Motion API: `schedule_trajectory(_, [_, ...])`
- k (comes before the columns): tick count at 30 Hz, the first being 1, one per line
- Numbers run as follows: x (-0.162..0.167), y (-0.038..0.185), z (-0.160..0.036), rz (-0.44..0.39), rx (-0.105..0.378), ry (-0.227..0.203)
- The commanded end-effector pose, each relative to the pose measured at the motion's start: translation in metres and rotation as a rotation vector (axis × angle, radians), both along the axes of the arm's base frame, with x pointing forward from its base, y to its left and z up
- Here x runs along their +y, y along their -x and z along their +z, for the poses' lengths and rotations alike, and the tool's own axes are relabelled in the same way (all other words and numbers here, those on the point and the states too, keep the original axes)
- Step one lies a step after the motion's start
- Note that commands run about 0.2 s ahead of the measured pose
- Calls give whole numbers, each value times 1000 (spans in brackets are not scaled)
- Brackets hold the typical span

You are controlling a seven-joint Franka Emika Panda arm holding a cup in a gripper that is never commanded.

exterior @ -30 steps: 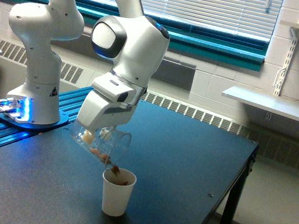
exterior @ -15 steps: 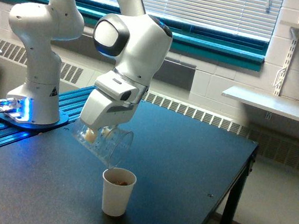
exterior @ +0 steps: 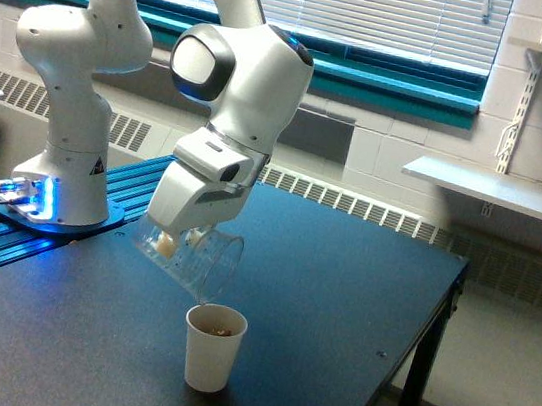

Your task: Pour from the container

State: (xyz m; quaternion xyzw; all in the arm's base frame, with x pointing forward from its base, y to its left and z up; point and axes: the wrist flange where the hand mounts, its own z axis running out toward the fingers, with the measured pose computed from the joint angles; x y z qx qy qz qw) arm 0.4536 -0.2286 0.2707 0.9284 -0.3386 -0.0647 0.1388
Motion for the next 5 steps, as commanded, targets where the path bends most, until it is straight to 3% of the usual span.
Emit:
schedule_trajectory(1, [0, 4, 12, 8, -19, -14])
schedule_trajectory(5, [4, 4, 14, 6, -43, -18])
